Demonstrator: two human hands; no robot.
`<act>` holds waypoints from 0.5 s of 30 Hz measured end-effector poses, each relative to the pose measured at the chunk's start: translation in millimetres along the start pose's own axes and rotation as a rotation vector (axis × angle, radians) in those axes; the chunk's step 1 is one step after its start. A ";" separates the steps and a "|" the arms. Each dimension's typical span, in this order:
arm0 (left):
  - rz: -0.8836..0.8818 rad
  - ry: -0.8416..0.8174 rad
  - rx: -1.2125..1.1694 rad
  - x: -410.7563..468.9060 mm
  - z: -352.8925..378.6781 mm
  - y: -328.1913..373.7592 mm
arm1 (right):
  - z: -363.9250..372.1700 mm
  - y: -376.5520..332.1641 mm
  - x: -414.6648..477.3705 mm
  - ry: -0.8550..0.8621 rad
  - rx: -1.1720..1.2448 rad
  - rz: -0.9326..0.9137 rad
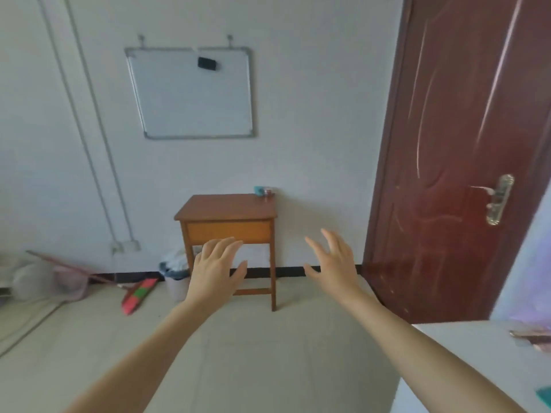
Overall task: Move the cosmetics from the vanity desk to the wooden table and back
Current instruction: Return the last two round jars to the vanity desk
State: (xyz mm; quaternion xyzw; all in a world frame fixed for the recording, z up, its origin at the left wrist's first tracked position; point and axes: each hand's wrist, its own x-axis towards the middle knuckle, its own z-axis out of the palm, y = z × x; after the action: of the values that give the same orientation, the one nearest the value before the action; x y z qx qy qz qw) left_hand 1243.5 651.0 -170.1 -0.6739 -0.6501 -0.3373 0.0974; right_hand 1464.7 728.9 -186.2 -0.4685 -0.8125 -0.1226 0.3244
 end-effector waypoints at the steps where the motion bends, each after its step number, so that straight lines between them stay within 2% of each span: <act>1: -0.025 0.002 0.029 1.0 -9.4 -15.4 | 6.3 -15.0 13.3 0.006 0.032 -0.014; 8: -0.163 0.060 0.104 23.4 -45.2 -86.6 | 51.0 -75.7 89.2 -0.062 0.123 -0.152; 13: -0.185 0.066 0.165 74.6 -48.8 -124.1 | 80.3 -81.3 151.5 -0.108 0.102 -0.181; 15: -0.178 0.085 0.179 102.2 -46.0 -140.1 | 93.0 -77.5 183.4 -0.073 0.144 -0.166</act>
State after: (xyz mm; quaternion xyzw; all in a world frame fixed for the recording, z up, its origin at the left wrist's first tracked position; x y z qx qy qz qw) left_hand 1089.0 726.6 -119.1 -0.5871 -0.7302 -0.3134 0.1545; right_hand 1296.9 859.6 -130.9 -0.3793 -0.8665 -0.0728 0.3161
